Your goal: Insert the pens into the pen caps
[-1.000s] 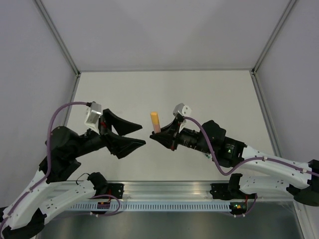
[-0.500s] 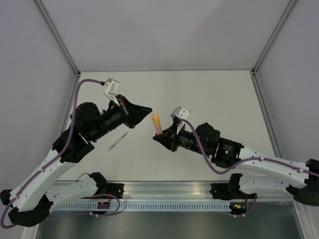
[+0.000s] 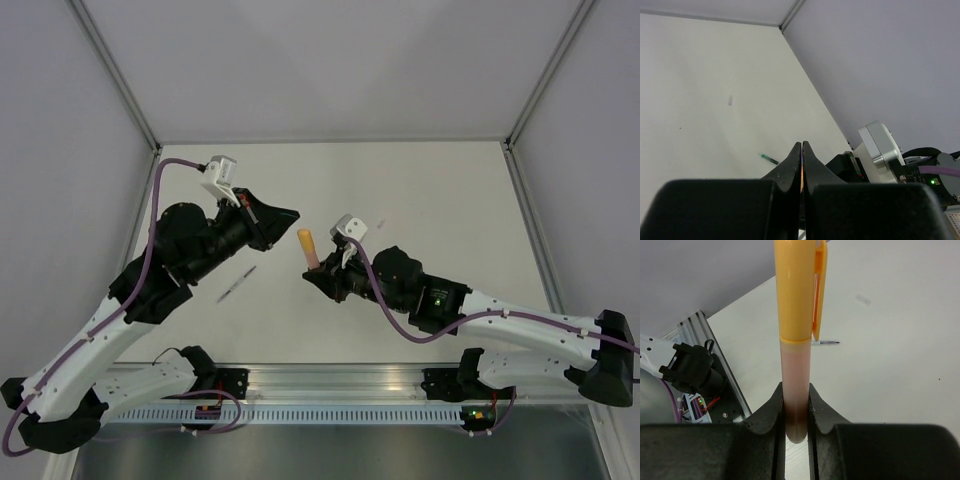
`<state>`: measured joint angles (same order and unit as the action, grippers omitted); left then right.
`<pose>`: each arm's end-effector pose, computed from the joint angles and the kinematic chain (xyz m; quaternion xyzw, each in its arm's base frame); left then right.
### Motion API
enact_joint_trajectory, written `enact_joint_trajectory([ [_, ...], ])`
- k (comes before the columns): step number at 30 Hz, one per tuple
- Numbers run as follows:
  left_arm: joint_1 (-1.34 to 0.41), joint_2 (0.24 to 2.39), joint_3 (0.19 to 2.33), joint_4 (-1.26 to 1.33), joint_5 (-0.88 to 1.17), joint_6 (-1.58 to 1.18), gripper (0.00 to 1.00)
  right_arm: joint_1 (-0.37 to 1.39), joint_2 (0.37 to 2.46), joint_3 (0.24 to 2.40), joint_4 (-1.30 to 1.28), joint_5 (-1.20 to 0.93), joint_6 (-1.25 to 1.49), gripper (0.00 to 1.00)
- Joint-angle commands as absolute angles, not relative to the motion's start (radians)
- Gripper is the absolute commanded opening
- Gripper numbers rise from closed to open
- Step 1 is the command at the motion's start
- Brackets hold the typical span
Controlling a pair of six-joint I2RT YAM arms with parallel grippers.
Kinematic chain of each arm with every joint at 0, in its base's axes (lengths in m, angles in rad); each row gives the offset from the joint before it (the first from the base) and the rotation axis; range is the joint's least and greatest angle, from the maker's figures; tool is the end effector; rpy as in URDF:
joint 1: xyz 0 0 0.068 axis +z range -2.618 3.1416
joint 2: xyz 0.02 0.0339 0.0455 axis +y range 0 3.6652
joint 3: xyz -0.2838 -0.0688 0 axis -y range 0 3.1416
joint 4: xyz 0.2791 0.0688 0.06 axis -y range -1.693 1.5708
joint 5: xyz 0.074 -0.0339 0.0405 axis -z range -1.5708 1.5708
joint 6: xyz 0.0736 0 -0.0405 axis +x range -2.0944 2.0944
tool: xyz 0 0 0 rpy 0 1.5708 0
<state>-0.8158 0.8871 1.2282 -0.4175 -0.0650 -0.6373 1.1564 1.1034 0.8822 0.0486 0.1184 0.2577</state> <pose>0.1616 -0.1647 0.4722 0.0434 0.7323 -0.4334 0.5235 0.1378 0.2917 0.3389 -0.2976 0.7048 0.3829 0.5178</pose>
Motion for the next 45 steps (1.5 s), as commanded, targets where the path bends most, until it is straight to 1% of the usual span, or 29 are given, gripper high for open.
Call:
enact_joint_trajectory([
  [1,-0.816,0.888,1.207,-0.413,-0.112,-0.658,0.02,1.160,1.121,0.919,0.100,0.132,0.278,0.00],
  [7,-0.818,0.902,1.175,-0.399,-0.117,-0.657,0.02,1.160,1.143,0.939,0.104,0.124,0.288,0.00],
  [15,-0.816,0.916,1.105,-0.362,-0.061,-0.657,0.02,1.160,1.172,0.965,0.110,0.126,0.301,0.00],
  [19,-0.816,0.896,1.043,-0.322,-0.034,-0.658,0.02,1.160,1.177,0.972,0.115,0.158,0.298,0.00],
  [29,-0.816,0.922,1.000,-0.311,-0.023,-0.620,0.02,1.149,1.160,1.023,0.110,0.276,0.282,0.00],
  [38,-0.818,0.925,0.974,-0.311,-0.005,-0.609,0.02,1.089,1.181,1.091,0.113,0.267,0.282,0.00],
  [45,-0.818,0.913,0.942,-0.295,0.051,-0.600,0.02,1.052,1.190,1.130,0.103,0.233,0.268,0.00],
])
